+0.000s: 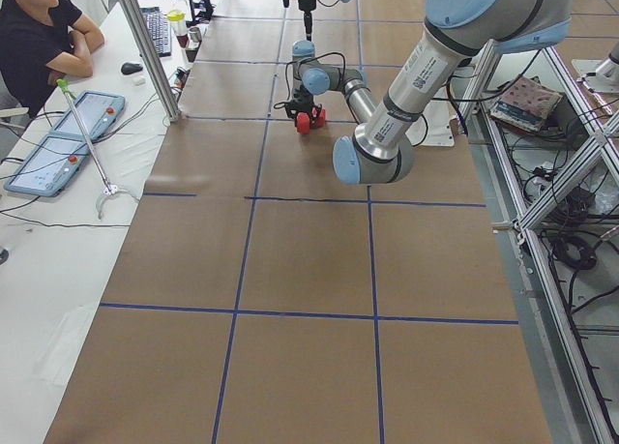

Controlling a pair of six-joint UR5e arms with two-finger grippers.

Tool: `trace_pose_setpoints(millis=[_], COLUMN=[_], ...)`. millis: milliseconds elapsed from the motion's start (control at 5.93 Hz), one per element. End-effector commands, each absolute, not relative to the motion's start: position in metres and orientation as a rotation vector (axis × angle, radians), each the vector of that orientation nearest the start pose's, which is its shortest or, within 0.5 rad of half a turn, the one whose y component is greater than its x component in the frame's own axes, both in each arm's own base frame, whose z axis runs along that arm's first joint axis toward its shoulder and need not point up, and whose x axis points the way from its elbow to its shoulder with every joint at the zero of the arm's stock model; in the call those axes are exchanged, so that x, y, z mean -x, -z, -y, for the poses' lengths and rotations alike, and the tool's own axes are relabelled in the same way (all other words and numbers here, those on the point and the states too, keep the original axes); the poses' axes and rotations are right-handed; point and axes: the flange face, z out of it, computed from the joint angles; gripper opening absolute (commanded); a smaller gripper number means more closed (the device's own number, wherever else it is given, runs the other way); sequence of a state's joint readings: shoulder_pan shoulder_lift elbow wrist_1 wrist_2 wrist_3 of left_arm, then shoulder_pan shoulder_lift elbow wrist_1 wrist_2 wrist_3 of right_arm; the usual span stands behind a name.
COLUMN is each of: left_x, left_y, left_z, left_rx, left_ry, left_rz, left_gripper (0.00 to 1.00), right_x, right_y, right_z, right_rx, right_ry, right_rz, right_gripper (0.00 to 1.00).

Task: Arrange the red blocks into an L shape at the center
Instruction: 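Adjust the cube against the center cube and release it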

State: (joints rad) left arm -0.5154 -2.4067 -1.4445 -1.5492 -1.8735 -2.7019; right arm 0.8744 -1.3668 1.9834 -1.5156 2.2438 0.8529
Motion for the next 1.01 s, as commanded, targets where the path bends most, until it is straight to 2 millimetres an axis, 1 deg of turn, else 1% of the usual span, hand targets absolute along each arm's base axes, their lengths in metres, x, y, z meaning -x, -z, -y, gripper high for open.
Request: trace_pose_setpoints(millis=[0,506,674,843], left_x=[-0.6019,-0.6055,-0.6075,-0.6075], left_y=[-0.2022,-0.2017,-0.2028,-0.2028], left_z=[0.4601,0.4569,0.4542,0.4542], left_rx=[0.532,0.535,0.534,0.534], left_ry=[1.460,1.447,1.443,1.443], left_rz=[-0.620,-0.630,-0.628,-0.627], left_gripper=[0.05,0.09,0.22,0.99], right_x=[0.2870,0.2873,0.2871,0.2870], right_y=[-0.3507,-0.3514,-0.3507,-0.3498], right_z=[0.4542,0.4544,0.4541,0.4535], right_rx=[-0.009,-0.007,-0.008,-0.006], right_ry=[0.081,0.082,0.083,0.085], right_rz=[0.913,0.913,0.914,0.917], right_gripper=[1.00,1.00,1.00,1.00])
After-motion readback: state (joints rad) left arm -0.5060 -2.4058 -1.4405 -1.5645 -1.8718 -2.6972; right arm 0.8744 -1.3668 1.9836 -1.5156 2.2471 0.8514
